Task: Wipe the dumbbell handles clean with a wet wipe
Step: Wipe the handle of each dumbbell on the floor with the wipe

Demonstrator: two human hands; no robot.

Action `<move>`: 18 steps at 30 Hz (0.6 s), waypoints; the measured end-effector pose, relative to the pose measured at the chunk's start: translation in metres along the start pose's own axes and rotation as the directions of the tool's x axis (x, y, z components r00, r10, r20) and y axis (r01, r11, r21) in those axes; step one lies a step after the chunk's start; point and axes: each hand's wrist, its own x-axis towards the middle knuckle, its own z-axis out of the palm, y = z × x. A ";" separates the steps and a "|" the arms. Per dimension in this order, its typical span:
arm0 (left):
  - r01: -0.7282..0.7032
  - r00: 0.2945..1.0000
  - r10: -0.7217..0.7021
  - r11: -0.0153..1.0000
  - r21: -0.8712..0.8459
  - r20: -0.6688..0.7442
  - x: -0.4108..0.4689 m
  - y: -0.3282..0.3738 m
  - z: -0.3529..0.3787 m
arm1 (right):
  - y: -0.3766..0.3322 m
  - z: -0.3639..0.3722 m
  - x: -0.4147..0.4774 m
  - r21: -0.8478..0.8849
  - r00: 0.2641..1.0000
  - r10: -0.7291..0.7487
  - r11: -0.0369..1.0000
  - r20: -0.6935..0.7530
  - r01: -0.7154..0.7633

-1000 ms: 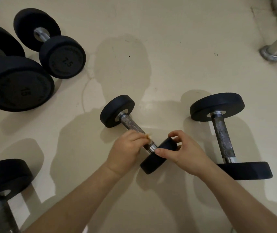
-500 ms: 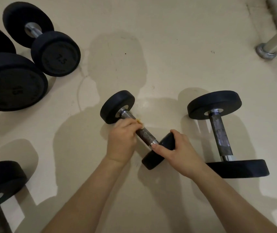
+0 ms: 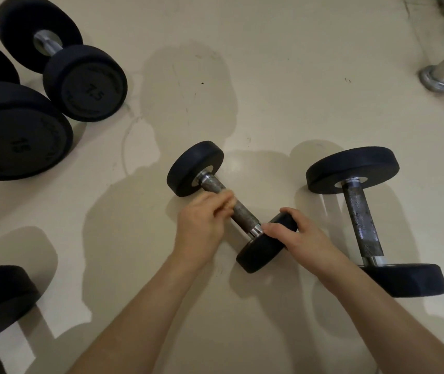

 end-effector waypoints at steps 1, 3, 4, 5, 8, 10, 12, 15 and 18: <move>0.104 0.988 -0.109 0.993 -0.050 -0.108 0.006 -0.004 -0.003 | 0.000 -0.001 0.001 0.021 1.000 0.005 1.000 -0.010 -0.005; 0.190 0.960 -0.204 0.978 -0.089 -0.192 0.011 -0.005 -0.005 | -0.001 -0.001 0.003 0.049 1.000 0.014 0.999 -0.016 -0.013; 0.142 0.974 -0.147 0.989 -0.040 -0.173 0.008 -0.001 -0.001 | -0.002 0.000 0.004 0.052 1.000 0.022 0.998 -0.015 -0.021; 0.059 0.991 -0.056 0.998 0.019 -0.121 0.001 0.004 0.004 | -0.003 0.002 0.004 0.044 0.999 0.029 0.999 -0.026 -0.028; -0.071 0.997 0.072 0.996 0.054 -0.019 -0.008 0.009 0.010 | -0.004 0.007 -0.004 -0.109 0.975 -0.079 0.992 -0.208 0.057; 0.051 0.989 -0.045 0.998 0.036 -0.139 0.011 0.000 0.006 | -0.004 0.011 -0.015 -0.409 0.903 -0.295 0.900 -0.312 0.152; 0.161 0.964 -0.156 0.987 0.006 -0.214 0.023 -0.001 0.002 | -0.002 0.018 -0.019 -0.622 0.879 -0.401 0.765 -0.259 0.166; -0.011 1.000 0.011 1.000 -0.001 0.029 0.003 0.015 0.017 | 0.005 0.018 -0.011 -0.563 0.914 -0.338 0.811 -0.223 0.162; -0.189 0.962 0.181 0.982 0.022 0.204 0.008 0.013 0.019 | 0.005 0.002 -0.003 -0.346 0.898 -0.335 0.910 -0.286 0.229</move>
